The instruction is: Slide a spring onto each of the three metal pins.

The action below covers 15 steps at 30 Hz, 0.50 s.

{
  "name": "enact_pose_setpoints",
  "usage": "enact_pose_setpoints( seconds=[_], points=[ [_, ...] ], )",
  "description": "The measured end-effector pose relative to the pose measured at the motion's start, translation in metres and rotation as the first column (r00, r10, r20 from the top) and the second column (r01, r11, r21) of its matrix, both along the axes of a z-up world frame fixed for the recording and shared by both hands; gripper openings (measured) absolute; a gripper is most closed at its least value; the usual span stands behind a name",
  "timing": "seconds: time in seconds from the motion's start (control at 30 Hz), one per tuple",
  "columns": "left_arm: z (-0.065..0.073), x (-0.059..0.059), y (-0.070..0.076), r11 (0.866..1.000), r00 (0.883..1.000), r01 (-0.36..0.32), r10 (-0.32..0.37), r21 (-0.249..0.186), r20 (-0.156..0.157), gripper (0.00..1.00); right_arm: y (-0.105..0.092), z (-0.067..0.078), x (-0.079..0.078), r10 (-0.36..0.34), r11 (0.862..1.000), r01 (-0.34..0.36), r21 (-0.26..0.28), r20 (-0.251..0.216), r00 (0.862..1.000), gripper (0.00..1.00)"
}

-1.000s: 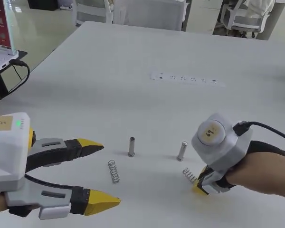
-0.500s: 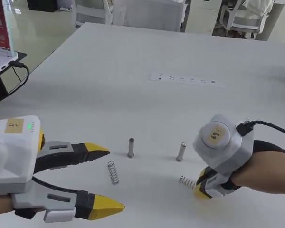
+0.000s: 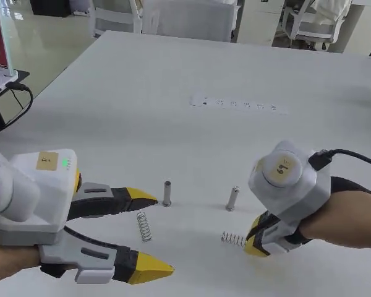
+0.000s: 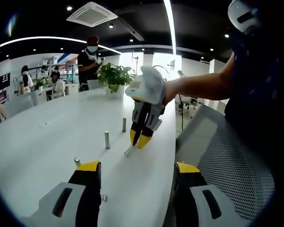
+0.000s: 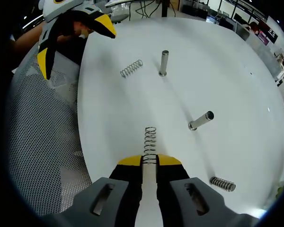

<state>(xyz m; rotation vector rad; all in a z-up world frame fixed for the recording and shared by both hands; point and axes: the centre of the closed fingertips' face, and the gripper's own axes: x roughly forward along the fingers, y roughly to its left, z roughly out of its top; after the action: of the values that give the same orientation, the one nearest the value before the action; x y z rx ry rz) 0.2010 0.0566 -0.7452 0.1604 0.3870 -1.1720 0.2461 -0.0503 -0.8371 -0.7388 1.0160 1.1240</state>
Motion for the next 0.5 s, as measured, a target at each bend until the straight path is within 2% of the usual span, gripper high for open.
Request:
enact_pose_setpoints(
  seconds=[0.07,0.13,0.5],
  points=[
    [0.000,0.001,-0.002,1.000,1.000,0.007,-0.007,0.003,0.001,0.56,0.004,0.005,-0.003,0.006,1.000,-0.006,0.019,-0.011,1.000,0.07],
    [0.000,0.002,-0.002,1.000,1.000,0.010,-0.010,0.002,0.004,0.56,0.013,0.015,-0.007,0.027,0.998,-0.026,0.050,-0.009,1.000,0.07],
    [0.004,0.004,-0.005,1.000,1.000,0.025,-0.025,-0.007,0.016,0.50,0.050,0.066,-0.025,0.155,0.977,-0.159,0.141,0.039,0.987,0.07]
  ],
)
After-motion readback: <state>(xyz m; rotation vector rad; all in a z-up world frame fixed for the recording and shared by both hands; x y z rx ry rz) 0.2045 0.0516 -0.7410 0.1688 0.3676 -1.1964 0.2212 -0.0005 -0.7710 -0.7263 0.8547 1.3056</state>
